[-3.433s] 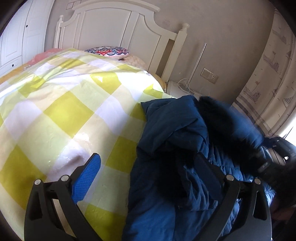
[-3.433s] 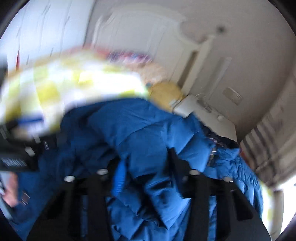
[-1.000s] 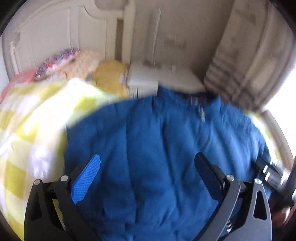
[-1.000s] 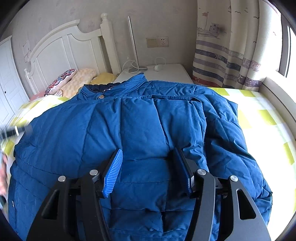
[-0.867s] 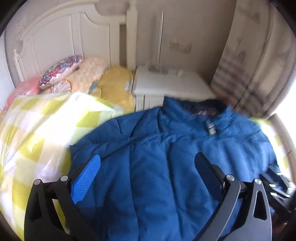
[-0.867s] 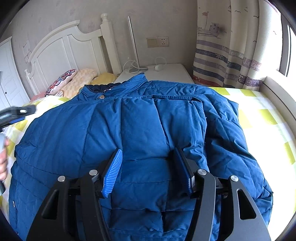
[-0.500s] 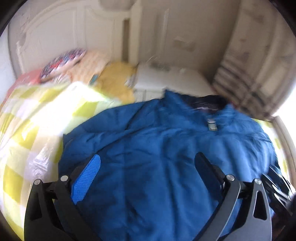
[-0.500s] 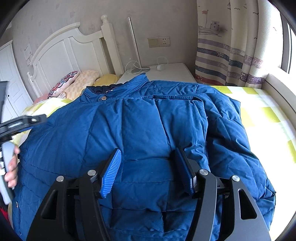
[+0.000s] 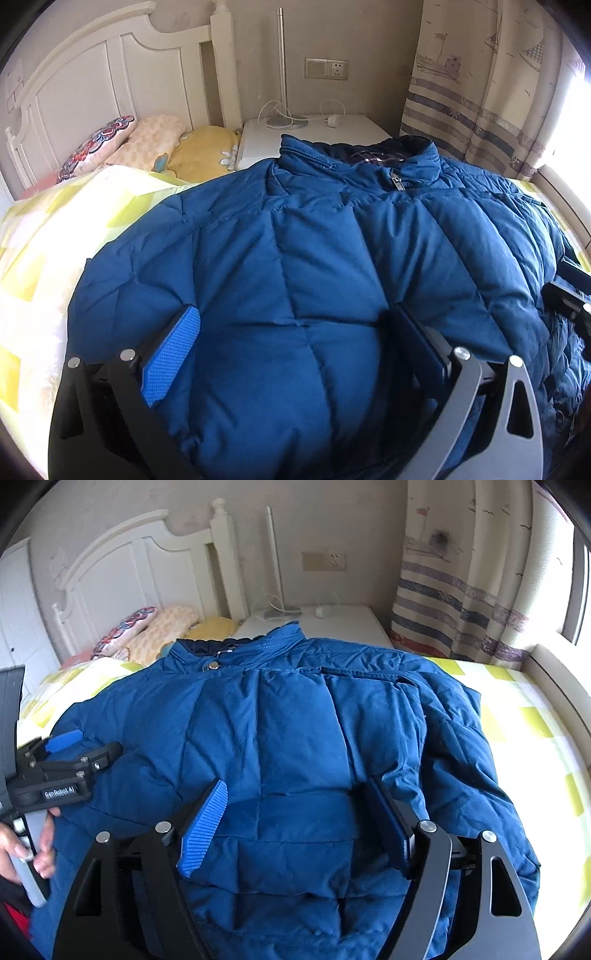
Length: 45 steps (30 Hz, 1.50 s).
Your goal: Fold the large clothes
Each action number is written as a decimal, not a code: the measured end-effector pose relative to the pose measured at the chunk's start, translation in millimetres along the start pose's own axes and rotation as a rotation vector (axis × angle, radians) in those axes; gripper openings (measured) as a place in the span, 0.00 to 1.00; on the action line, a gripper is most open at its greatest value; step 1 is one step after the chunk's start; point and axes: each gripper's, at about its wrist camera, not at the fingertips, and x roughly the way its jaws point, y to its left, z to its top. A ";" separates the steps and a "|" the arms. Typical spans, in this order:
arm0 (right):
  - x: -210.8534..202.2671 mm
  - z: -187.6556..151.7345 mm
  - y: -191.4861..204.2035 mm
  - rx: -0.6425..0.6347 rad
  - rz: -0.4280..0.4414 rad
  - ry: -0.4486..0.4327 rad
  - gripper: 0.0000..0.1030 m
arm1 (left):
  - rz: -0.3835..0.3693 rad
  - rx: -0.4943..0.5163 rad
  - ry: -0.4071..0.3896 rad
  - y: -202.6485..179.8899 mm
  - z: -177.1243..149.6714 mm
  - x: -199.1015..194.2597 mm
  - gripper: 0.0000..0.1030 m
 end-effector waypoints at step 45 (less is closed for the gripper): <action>-20.5 -61.6 13.2 -0.101 -0.026 0.117 0.84 | -0.084 -0.015 0.108 -31.2 -75.5 -79.8 0.98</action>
